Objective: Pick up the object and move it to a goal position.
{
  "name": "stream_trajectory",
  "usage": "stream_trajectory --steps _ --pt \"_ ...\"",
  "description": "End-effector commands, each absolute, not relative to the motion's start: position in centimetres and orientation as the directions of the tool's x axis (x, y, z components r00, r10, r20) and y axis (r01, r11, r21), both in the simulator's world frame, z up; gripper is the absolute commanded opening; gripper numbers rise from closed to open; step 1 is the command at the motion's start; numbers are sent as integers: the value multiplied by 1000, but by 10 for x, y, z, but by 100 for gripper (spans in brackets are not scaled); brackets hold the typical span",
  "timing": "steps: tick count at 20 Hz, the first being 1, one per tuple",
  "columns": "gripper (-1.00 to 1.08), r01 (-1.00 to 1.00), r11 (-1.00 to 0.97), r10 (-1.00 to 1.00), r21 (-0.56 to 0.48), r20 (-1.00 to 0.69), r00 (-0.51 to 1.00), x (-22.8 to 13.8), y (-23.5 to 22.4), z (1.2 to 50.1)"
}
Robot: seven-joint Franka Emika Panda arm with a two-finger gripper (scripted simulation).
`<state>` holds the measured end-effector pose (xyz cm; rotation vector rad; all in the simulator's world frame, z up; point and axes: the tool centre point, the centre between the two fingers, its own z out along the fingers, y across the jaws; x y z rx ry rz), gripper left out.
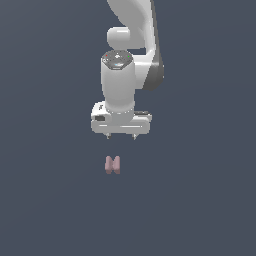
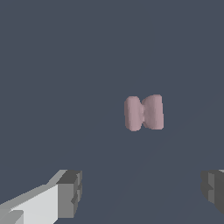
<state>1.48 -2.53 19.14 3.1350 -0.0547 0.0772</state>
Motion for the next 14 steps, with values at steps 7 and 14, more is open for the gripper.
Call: stream_trajectory --steps 7,14 --pt "100 -34 -999 -34 -8 61 998 19 -18 201" --pt "100 -33 -999 -34 -13 66 997 21 -15 204"
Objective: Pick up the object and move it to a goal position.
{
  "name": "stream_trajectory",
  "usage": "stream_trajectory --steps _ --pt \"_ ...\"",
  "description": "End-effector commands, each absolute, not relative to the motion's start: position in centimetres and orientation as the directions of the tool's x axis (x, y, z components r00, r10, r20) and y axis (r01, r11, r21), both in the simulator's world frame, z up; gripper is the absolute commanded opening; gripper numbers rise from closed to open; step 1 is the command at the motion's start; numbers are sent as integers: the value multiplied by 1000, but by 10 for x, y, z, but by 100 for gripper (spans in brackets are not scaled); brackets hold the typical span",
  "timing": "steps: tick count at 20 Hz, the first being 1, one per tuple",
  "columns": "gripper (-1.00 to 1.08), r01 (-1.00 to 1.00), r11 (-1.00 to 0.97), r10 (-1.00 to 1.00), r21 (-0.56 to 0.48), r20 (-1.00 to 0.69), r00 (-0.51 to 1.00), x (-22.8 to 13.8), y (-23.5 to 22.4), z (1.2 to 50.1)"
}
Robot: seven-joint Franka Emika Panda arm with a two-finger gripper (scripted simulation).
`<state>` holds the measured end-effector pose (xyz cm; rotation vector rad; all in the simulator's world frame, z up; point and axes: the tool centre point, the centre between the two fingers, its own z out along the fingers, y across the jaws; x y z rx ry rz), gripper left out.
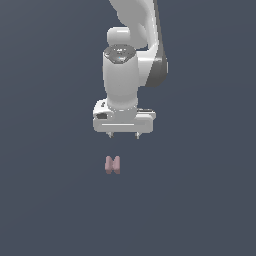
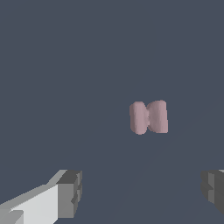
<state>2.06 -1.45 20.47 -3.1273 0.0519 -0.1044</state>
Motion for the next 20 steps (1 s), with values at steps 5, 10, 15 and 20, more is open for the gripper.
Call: stream_trajectory --steps 5,10,15,20 --pt "100 -29 -1000 -30 -11 61 998 25 -18 197" --pt "100 -20 -1000 -20 -7 50 999 35 -27 179" --pt "100 -6 -1000 -6 -3 33 999 47 -41 150" --pt "100 9 -1000 9 0 16 1000 58 -55 119"
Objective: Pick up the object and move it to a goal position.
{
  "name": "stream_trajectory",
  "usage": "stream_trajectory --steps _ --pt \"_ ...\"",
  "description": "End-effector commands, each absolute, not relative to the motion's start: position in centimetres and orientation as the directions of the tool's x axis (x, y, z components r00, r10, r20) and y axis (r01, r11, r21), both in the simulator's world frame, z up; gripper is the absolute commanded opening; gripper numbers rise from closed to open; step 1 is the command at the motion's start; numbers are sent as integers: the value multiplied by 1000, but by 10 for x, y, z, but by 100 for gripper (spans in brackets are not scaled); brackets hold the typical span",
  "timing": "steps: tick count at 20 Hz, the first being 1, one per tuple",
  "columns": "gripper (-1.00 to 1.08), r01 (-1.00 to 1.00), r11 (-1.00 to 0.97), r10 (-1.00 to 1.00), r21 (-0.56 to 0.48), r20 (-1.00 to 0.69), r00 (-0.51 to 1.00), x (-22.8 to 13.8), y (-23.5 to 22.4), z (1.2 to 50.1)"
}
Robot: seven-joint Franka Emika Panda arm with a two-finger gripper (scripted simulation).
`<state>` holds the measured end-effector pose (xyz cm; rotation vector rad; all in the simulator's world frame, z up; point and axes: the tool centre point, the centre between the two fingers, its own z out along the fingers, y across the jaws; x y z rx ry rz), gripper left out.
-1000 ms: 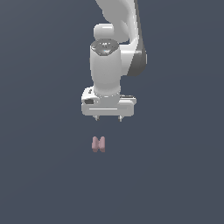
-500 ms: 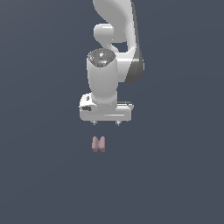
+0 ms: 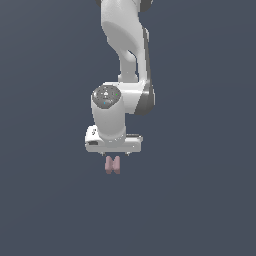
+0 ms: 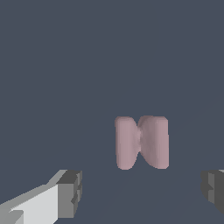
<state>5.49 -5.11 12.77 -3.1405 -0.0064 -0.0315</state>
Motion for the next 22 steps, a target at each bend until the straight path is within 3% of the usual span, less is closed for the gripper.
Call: stream_trajectory --steps 1,22 --pt "100 11 -1000 11 0 13 1000 59 -57 114" --pt "100 21 -1000 21 0 0 1000 64 -68 54"
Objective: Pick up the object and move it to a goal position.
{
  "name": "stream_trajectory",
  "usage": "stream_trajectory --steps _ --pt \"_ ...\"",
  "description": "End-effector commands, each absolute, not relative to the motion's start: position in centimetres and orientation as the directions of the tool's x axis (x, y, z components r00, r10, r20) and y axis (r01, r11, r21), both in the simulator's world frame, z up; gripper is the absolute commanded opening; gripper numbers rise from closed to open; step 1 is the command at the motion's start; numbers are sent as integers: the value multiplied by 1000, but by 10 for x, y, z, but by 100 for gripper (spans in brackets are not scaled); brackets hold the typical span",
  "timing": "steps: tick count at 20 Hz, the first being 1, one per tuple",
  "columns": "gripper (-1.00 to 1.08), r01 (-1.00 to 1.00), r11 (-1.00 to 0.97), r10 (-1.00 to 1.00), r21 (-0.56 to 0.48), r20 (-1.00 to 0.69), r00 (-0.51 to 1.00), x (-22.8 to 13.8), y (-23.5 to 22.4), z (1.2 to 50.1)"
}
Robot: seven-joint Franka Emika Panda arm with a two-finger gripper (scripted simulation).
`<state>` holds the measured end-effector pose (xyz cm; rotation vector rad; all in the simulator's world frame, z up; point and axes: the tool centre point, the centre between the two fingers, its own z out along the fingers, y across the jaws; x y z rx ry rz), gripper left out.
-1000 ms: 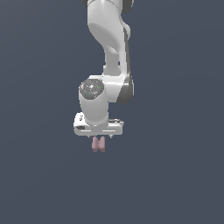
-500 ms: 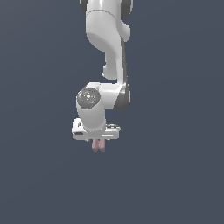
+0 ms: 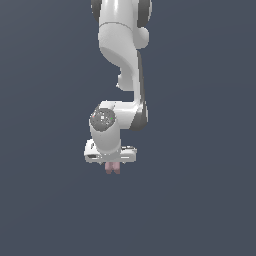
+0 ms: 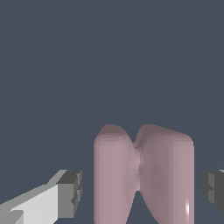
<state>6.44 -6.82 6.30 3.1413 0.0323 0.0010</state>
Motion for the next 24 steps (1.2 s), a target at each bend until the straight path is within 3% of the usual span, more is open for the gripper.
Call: stream_trajectory --steps 1,8,9,24 --pt "100 21 -1000 21 0 0 1000 64 -68 49" --pt "100 22 -1000 22 0 0 1000 65 -68 40" --pt "-100 22 -1000 22 0 0 1000 65 -68 40" --pt "-100 22 -1000 22 0 0 1000 62 -67 41"
